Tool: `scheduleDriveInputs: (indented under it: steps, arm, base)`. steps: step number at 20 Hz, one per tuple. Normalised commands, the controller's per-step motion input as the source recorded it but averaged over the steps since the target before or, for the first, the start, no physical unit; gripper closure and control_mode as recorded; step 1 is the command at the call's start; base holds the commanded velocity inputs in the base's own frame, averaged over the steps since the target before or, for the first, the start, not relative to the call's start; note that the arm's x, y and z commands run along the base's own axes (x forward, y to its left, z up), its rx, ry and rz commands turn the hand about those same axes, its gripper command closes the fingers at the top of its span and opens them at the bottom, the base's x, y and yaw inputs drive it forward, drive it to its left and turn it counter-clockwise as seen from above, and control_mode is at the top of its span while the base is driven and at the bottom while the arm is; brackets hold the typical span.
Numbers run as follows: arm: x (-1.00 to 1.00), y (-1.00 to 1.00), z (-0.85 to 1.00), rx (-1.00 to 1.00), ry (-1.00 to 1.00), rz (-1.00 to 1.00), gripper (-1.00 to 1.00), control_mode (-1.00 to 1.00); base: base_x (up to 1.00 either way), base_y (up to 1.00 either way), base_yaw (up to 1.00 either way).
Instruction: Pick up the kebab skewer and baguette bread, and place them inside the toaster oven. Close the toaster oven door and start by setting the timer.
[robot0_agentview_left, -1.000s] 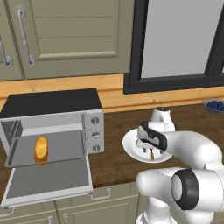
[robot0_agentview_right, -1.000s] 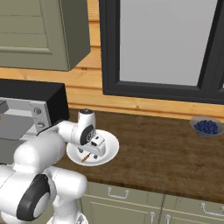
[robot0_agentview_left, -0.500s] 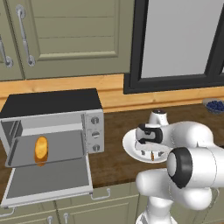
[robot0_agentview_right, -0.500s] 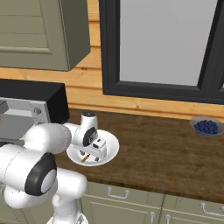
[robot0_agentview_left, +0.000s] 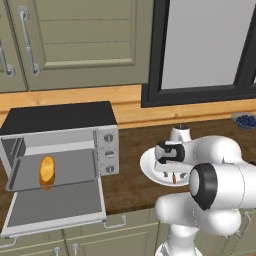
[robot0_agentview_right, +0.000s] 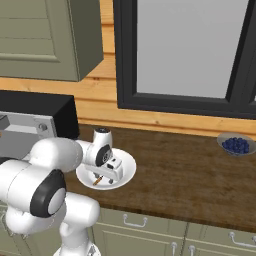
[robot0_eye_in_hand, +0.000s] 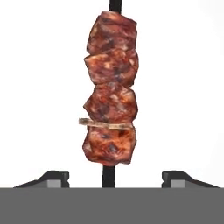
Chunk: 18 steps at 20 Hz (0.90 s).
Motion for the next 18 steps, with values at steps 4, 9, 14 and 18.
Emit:
scheduleDriveInputs:
  steps: [4, 9, 14, 18]
  arm:
    - [-0.04, 0.0, -0.1, 0.0, -0.01, 0.0, 1.0, -1.0]
    - [-0.06, 0.02, 0.22, 0.0, -0.02, 0.0, 1.0, -1.0]
    - [-0.64, 0.26, 0.64, 0.0, -0.11, 0.0, 1.0, -1.0]
    - [-1.0, 0.67, 0.79, 0.0, -0.12, 0.03, 1.0, -1.0]
  base:
    - [0.0, 0.0, 0.0]
    - [0.0, 0.0, 0.0]
    - [0.0, 0.0, 0.0]
    - [0.0, 0.0, 0.0]
